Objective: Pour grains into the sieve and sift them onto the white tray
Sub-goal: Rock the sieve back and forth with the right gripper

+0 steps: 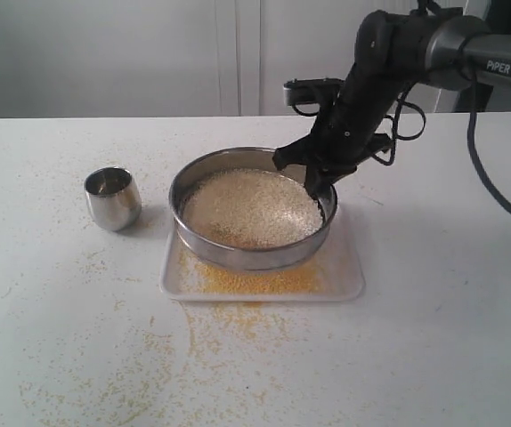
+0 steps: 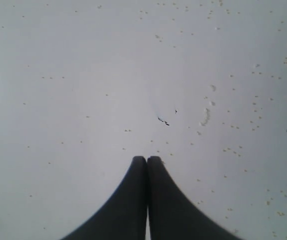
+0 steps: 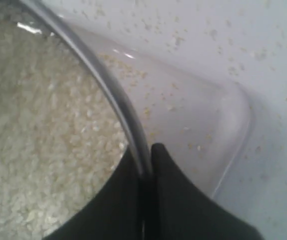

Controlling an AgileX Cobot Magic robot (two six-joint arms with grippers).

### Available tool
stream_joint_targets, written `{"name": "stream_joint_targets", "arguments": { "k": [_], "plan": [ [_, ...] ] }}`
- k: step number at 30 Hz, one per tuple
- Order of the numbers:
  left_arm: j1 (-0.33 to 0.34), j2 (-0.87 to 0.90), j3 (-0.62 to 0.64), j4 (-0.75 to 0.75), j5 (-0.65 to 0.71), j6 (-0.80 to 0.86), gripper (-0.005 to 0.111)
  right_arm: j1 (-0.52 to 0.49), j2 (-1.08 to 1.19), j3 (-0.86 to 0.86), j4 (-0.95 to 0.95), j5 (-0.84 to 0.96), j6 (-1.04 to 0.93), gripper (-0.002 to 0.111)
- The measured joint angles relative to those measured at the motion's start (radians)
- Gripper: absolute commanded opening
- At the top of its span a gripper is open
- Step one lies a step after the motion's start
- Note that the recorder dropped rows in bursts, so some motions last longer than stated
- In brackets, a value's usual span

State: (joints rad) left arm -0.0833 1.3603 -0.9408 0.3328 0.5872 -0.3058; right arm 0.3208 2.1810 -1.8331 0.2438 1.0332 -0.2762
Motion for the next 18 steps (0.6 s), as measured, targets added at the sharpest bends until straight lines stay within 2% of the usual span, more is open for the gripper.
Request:
{"name": "stream_joint_targets", "arguments": {
  "k": [1, 3, 4, 5, 6, 8, 9, 10, 11, 13, 15, 18],
  "plan": [
    [0.000, 0.000, 0.000, 0.000, 0.000, 0.000, 0.000, -0.002, -0.002, -0.003, -0.009, 0.010, -0.073, 0.000],
    [0.000, 0.000, 0.000, 0.000, 0.000, 0.000, 0.000, -0.013, -0.004, -0.001, 0.011, -0.003, 0.133, 0.000],
    [0.000, 0.000, 0.000, 0.000, 0.000, 0.000, 0.000, -0.022, -0.004, -0.004, 0.072, -0.047, 0.102, 0.000],
    [0.000, 0.000, 0.000, 0.000, 0.000, 0.000, 0.000, -0.026, -0.007, -0.016, 0.087, -0.053, -0.022, 0.000],
    [0.000, 0.000, 0.000, 0.000, 0.000, 0.000, 0.000, -0.026, -0.017, -0.020, 0.058, -0.034, -0.041, 0.000],
    [0.000, 0.000, 0.000, 0.000, 0.000, 0.000, 0.000, -0.026, -0.018, -0.020, 0.091, -0.026, 0.103, 0.000],
    [0.000, 0.000, 0.000, 0.000, 0.000, 0.000, 0.000, -0.028, -0.010, -0.031, 0.139, -0.002, -0.086, 0.000],
    [0.000, 0.000, 0.000, 0.000, 0.000, 0.000, 0.000, -0.028, -0.010, -0.039, 0.122, 0.032, -0.187, 0.000],
    [0.000, 0.000, 0.000, 0.000, 0.000, 0.000, 0.000, -0.021, -0.018, -0.044, 0.039, 0.082, -0.141, 0.000],
    [0.000, 0.000, 0.000, 0.000, 0.000, 0.000, 0.000, -0.026, -0.009, -0.046, 0.028, 0.056, 0.040, 0.000],
    [0.000, 0.000, 0.000, 0.000, 0.000, 0.000, 0.000, -0.034, -0.010, -0.057, 0.055, 0.076, -0.150, 0.000],
    [0.000, 0.000, 0.000, 0.000, 0.000, 0.000, 0.000, -0.031, -0.011, -0.057, 0.089, 0.070, -0.007, 0.000]
  ]
}}
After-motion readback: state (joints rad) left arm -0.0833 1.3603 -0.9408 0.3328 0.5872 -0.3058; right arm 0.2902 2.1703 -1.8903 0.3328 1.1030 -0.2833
